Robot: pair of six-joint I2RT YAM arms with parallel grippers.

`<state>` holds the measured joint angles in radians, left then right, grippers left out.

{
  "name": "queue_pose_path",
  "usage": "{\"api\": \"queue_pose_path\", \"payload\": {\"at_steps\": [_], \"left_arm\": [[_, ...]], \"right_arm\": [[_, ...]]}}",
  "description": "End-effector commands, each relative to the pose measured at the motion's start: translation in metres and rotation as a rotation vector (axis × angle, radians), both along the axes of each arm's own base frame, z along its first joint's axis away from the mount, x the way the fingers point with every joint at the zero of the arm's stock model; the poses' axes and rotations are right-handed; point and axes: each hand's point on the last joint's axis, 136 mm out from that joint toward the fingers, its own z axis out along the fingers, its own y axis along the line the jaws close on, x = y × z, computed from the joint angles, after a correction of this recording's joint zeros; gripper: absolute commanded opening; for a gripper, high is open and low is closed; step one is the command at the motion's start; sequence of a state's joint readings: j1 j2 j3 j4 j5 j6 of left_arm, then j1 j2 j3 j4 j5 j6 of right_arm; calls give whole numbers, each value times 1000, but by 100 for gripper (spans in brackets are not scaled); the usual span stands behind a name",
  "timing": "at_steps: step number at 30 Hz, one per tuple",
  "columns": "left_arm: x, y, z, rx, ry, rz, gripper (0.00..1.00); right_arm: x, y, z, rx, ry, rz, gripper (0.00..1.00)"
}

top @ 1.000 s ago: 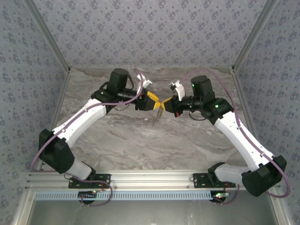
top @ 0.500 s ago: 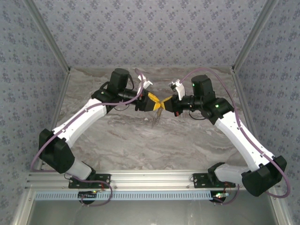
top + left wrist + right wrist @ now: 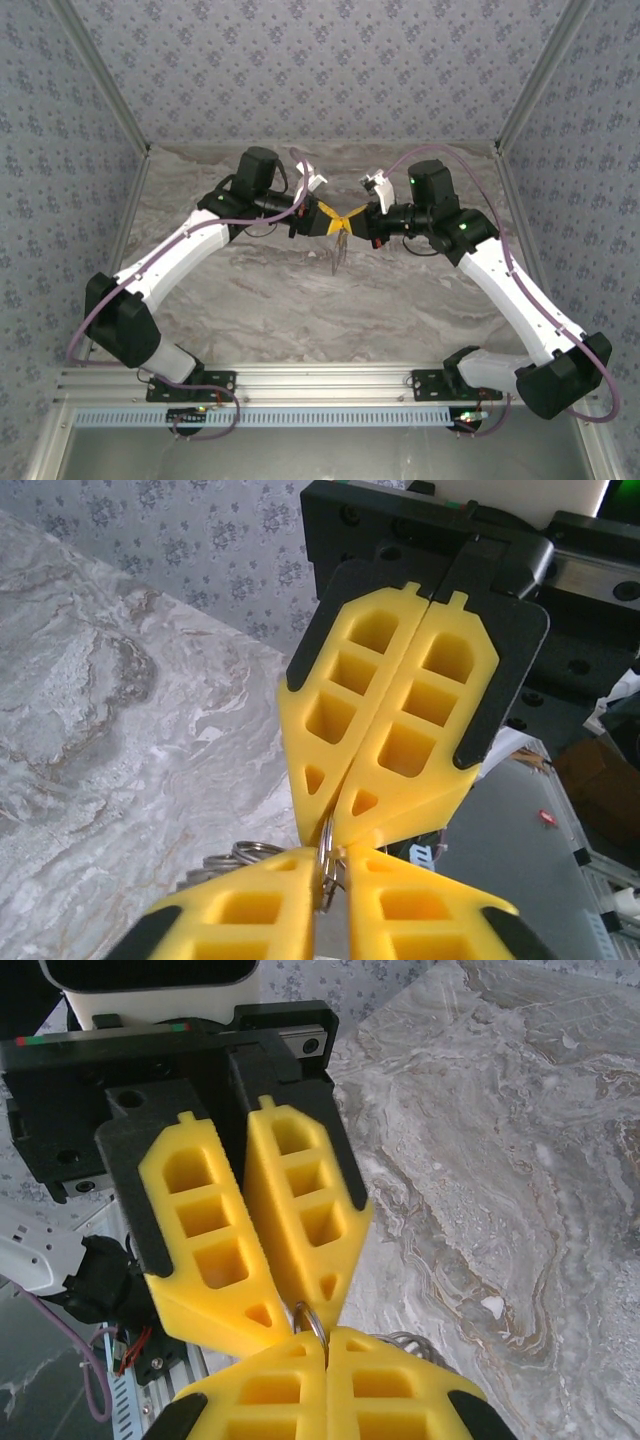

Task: Put the keys on the keyring

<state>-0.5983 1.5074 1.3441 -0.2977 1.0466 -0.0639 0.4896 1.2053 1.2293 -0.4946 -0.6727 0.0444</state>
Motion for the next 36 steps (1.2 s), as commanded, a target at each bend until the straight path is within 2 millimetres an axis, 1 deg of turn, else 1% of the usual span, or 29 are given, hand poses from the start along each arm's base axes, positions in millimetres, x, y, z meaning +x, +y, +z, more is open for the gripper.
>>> {"api": "queue_pose_path", "payload": {"at_steps": [1,2,3,5,6,7,9,10,11,13,16,18,21,25,28,32,36], "left_arm": [[-17,-7,12,-34,-15,-83,5],[-16,-7,12,-34,-19,-80,1],[-15,-7,11,-31,-22,-74,0],[-11,-7,11,-25,-38,-52,0],[-10,-7,12,-26,-53,-38,0],[-7,-6,13,-25,-68,-20,0],[-1,-5,13,-27,-101,18,0],[1,-4,16,-33,-118,34,0],[3,-4,17,-37,-132,49,0],[5,-3,21,-49,-158,69,0],[8,-2,26,-63,-183,89,0],[8,-1,32,-80,-201,102,0],[8,2,41,-112,-233,128,0],[6,4,50,-139,-250,139,0],[5,5,55,-151,-252,143,0],[2,6,59,-167,-252,138,0],[0,5,61,-179,-247,125,0]], "right_arm": [[3,6,17,45,-43,8,0],[3,6,17,47,-40,9,0],[2,6,17,49,-35,12,0],[-1,4,17,53,-28,16,0],[0,1,18,55,-29,4,8],[3,-4,19,61,-28,-21,20],[9,-16,24,88,-26,-72,39],[10,-24,33,117,-37,-97,45],[13,-31,24,126,-13,-126,49],[15,-45,30,183,-8,-178,54],[19,-62,34,248,-2,-261,57],[16,-66,34,285,-6,-285,58],[14,-67,35,356,-20,-297,58],[4,-59,43,467,-44,-244,59],[-3,-50,46,501,-60,-202,61],[-11,-38,46,496,-74,-155,64],[-10,-32,39,470,-82,-144,66]]}}
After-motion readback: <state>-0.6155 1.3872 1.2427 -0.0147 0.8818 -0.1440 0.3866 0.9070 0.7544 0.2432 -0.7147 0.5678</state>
